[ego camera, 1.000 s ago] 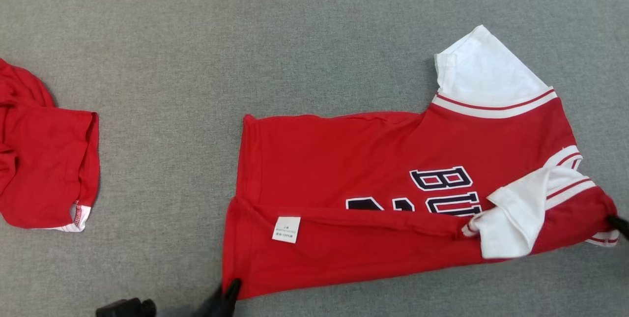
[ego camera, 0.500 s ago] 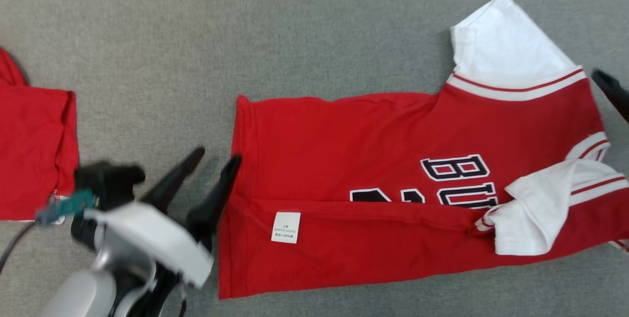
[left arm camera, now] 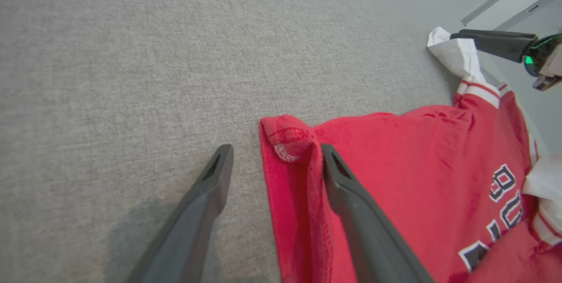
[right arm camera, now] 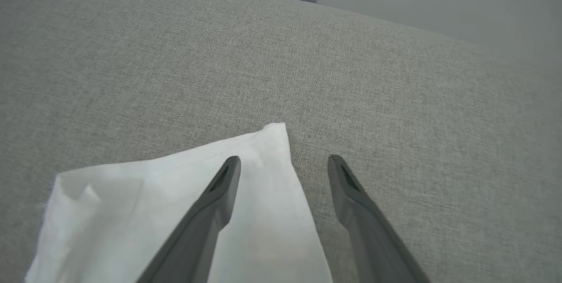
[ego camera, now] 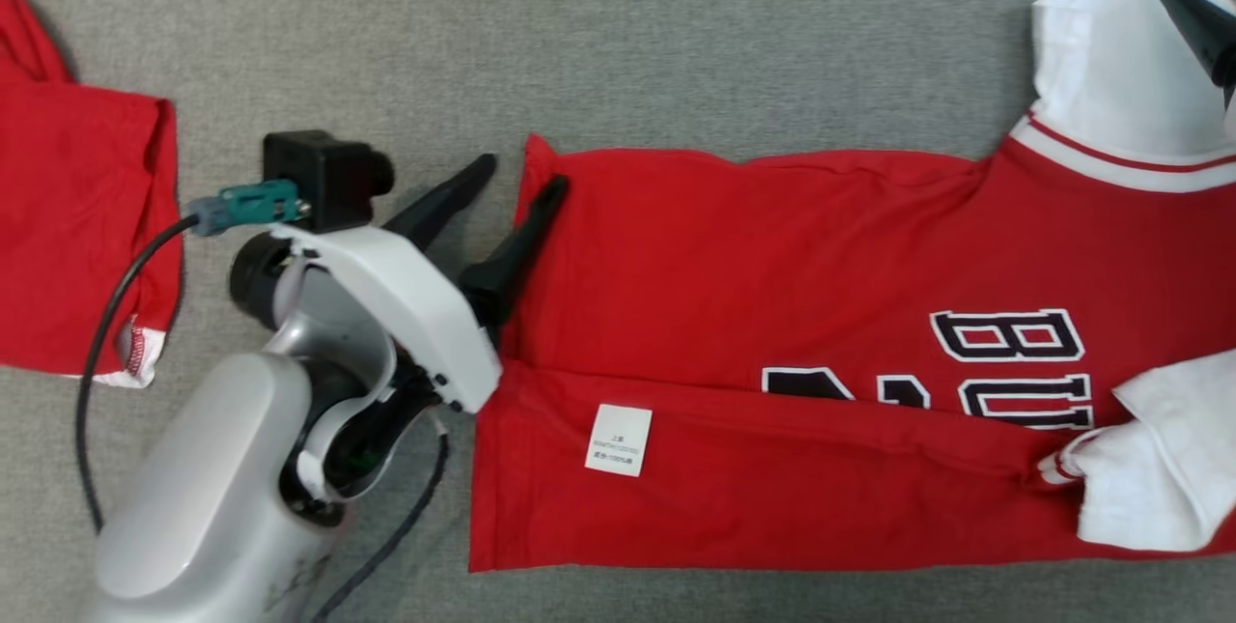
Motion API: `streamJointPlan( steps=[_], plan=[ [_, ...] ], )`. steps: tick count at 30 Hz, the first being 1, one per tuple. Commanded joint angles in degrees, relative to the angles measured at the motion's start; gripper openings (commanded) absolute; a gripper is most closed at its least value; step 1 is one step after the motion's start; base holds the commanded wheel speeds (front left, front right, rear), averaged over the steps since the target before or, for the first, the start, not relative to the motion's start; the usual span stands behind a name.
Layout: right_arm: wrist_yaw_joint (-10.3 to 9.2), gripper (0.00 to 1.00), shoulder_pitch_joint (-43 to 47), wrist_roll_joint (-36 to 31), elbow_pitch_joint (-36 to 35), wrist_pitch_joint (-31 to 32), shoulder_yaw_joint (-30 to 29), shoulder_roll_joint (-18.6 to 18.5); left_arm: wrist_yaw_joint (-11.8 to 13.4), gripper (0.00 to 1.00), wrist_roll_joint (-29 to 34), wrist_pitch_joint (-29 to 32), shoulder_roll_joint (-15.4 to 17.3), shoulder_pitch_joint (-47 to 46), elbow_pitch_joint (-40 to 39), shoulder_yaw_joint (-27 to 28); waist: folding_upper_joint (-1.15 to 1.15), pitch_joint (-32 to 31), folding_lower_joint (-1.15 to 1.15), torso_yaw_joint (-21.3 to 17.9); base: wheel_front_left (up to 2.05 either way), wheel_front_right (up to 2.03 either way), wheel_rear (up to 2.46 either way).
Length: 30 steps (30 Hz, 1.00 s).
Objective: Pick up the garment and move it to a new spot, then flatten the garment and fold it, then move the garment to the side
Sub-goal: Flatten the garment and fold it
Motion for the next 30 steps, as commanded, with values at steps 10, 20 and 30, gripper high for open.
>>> streamJointPlan(
  steps=[10,20,30],
  plan=[
    [-0.01,1.00,-3.4,3.2,4.3,-0.1,6.0,0.5,-2.2,1.00,-1.6,-0.3,-2.9,-3.2,4.7,-1.7,0.00,0.3,-0.01,0.8,0.00,0.00,0.00],
    [-0.02,0.00,-5.1,8.3,4.5,-10.6,7.7,-0.6,-1.0,0.00,-0.6,-6.3,-2.1,-4.3,9.5,2.5,0.00,-3.4,-0.01,-1.2,0.00,0.00,0.00],
    [-0.02,0.00,0.3,14.2,-0.4,-18.0,7.9,-4.0,-0.9,0.00,-3.0,-7.7,0.0,0.2,8.7,5.4,0.00,-8.4,-0.01,-3.2,0.00,0.00,0.00]
  ],
)
